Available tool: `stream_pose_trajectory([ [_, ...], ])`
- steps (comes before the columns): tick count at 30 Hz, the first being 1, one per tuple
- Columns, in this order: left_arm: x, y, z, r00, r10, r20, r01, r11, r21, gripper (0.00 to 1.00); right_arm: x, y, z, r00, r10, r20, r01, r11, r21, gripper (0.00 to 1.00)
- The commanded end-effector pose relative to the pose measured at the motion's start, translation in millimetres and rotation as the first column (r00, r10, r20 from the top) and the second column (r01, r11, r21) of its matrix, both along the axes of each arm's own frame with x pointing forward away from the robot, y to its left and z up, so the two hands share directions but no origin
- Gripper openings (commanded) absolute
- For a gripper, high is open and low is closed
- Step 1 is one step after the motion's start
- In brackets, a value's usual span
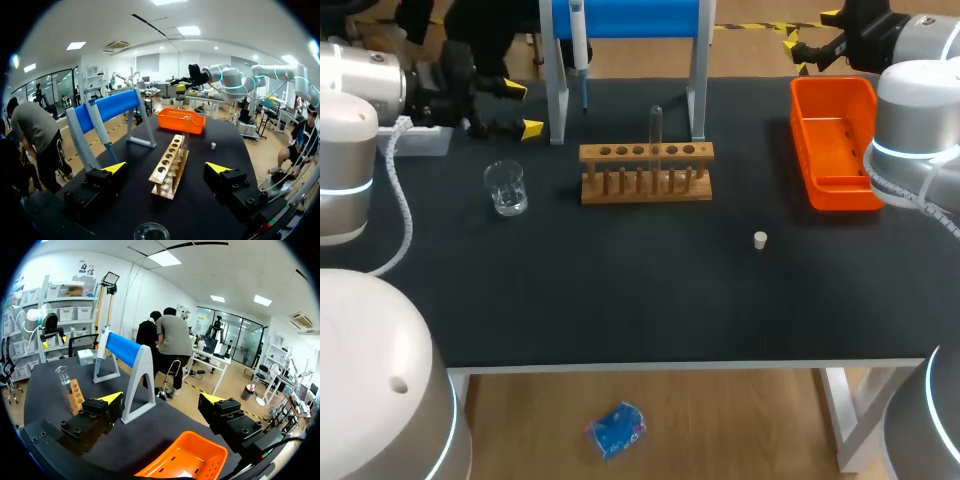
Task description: Invert the test tube, pick up the pipette, mount the tip to pipette, aspirate from beaker and dispense into the tube, eject the tip, return the pipette, and cap with the stopper.
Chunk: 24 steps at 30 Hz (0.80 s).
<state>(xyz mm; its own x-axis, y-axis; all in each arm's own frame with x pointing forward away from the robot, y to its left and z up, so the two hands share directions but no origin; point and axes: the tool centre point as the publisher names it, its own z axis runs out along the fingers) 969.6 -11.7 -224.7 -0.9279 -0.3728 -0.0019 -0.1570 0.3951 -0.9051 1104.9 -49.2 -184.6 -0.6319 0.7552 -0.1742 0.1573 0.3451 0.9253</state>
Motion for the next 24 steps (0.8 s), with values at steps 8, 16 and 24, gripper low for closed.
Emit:
stream_pose_trajectory([
  [8,0.2,-1.6,1.2,1.000,0.003,-0.001,-0.003,1.000,0.004,1.00,7.2,-2.6,5.0,0.993,0.112,0.042,-0.112,0.994,-0.012,1.00],
  [16,0.2,-1.6,1.2,1.000,0.003,-0.001,-0.003,1.000,0.004,1.00,-17.3,41.4,-5.6,0.942,0.336,0.006,-0.336,0.941,0.026,1.00],
  [24,0.2,-1.6,1.2,1.000,0.003,-0.001,-0.003,1.000,0.004,1.00,-62.5,75.8,-13.7,0.893,0.449,-0.020,-0.448,0.893,0.044,1.00],
])
